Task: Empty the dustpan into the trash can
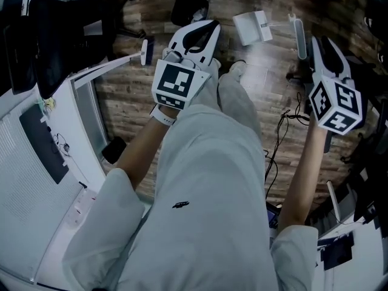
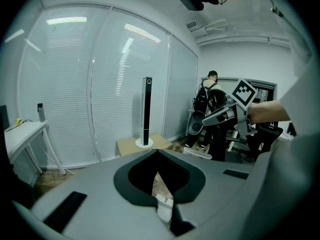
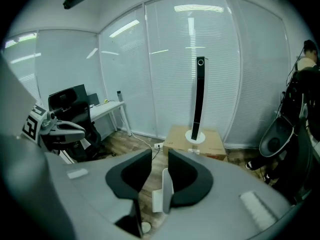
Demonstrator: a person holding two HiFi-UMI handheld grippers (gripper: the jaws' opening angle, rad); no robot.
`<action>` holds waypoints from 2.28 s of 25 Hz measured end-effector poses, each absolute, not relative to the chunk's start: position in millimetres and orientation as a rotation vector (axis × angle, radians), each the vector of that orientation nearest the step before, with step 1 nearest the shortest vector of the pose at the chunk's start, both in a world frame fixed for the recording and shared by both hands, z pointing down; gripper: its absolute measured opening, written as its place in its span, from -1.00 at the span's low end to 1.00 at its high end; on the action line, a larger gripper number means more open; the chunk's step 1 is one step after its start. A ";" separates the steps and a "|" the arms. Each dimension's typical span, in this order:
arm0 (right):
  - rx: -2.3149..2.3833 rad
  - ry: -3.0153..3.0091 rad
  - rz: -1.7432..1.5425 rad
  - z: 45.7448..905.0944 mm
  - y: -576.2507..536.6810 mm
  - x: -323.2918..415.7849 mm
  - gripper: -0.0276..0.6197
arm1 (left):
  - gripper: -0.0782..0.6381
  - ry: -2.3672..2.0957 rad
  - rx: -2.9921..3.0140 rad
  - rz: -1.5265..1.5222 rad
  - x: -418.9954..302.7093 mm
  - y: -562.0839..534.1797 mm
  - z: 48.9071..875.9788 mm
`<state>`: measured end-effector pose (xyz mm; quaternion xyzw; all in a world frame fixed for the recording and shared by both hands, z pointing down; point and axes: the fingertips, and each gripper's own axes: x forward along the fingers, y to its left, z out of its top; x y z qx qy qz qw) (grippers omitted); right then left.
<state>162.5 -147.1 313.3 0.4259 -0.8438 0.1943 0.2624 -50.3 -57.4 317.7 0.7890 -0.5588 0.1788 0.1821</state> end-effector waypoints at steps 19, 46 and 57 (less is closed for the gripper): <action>1.404 -2.429 0.392 209.0 -79.4 218.3 -0.88 | -0.76 -1.669 2.270 0.365 -41.5 -20.5 203.7; 1.418 -2.575 0.307 159.5 -28.4 212.6 -0.88 | -0.76 -1.727 2.384 0.262 -22.1 -0.4 147.6; 1.395 -2.564 0.310 154.7 -22.4 210.4 -0.88 | -0.76 -1.705 2.390 0.250 -16.6 1.8 149.6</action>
